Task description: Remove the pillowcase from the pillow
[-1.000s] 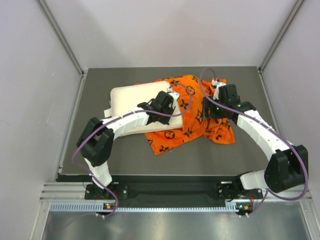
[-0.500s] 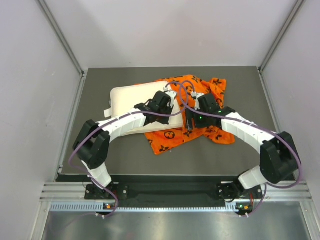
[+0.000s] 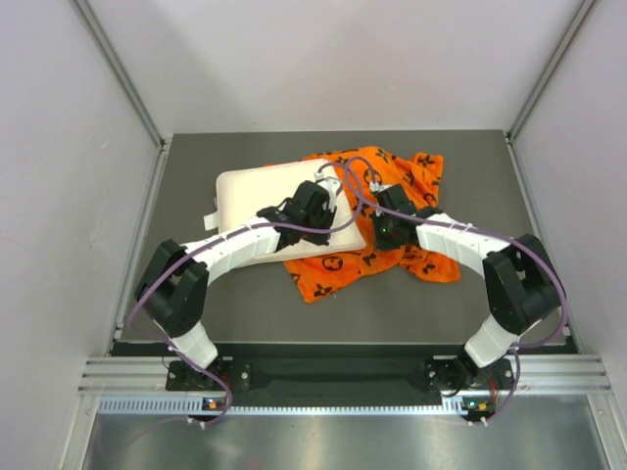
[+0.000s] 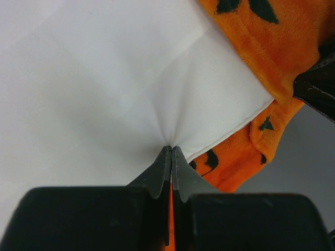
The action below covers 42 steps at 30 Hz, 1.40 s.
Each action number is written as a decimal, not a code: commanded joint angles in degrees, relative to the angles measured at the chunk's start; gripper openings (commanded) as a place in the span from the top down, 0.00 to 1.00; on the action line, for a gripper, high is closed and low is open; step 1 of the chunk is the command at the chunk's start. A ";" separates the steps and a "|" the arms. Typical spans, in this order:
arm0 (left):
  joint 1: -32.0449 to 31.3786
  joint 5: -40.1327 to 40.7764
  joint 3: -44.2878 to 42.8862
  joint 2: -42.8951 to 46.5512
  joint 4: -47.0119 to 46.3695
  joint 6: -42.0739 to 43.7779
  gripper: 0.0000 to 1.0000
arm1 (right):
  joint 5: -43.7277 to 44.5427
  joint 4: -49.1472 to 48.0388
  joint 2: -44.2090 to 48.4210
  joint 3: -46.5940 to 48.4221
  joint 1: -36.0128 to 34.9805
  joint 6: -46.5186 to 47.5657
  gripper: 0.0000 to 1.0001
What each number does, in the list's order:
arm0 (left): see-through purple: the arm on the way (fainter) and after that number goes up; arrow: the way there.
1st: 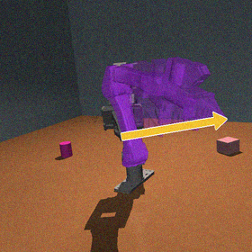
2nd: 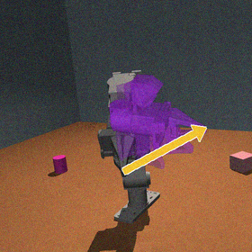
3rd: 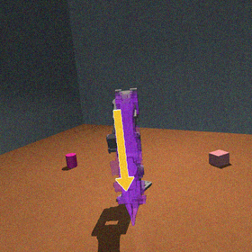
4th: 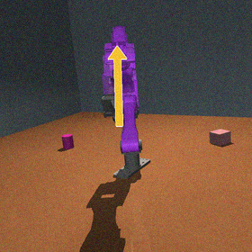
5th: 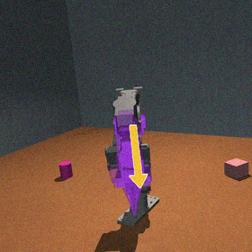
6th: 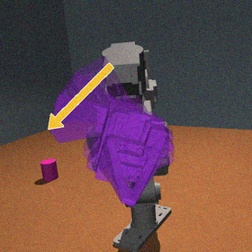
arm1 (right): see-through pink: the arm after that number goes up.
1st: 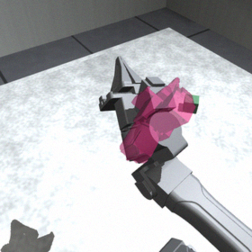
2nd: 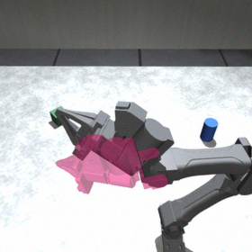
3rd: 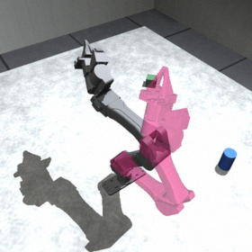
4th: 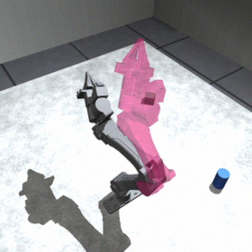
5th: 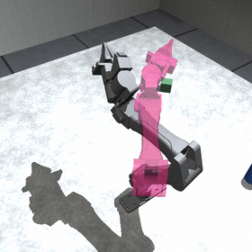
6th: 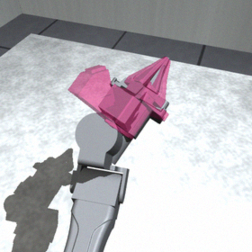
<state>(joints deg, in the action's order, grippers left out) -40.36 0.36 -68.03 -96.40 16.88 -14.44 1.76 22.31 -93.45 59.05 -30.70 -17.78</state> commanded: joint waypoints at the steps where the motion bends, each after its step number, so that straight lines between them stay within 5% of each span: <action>1: -0.34 -2.39 1.06 2.88 1.30 -0.25 1.00 | 5.79 -2.80 0.90 2.30 -0.33 0.73 1.00; 10: -0.16 -0.89 1.14 4.46 4.12 2.22 1.00 | 9.40 -0.77 8.28 -1.13 5.38 2.40 1.00; 26: 0.10 2.54 3.08 8.60 5.97 2.92 1.00 | 10.11 0.11 7.76 -1.65 15.31 5.56 1.00; 34: 0.02 -0.10 4.14 8.33 3.60 1.61 1.00 | 2.29 0.98 9.60 -0.51 15.32 7.94 1.00; 41: -0.07 0.17 3.25 10.26 -1.58 2.30 1.00 | -1.06 6.34 15.13 4.57 15.32 9.25 0.72; 42: -0.07 0.17 3.34 10.70 -2.20 2.74 0.85 | -0.97 6.87 15.83 5.28 15.23 9.34 0.68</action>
<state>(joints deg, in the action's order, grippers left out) -40.38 0.89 -63.99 -89.38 20.34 -11.99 1.74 28.32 -82.78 59.00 -16.14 -9.98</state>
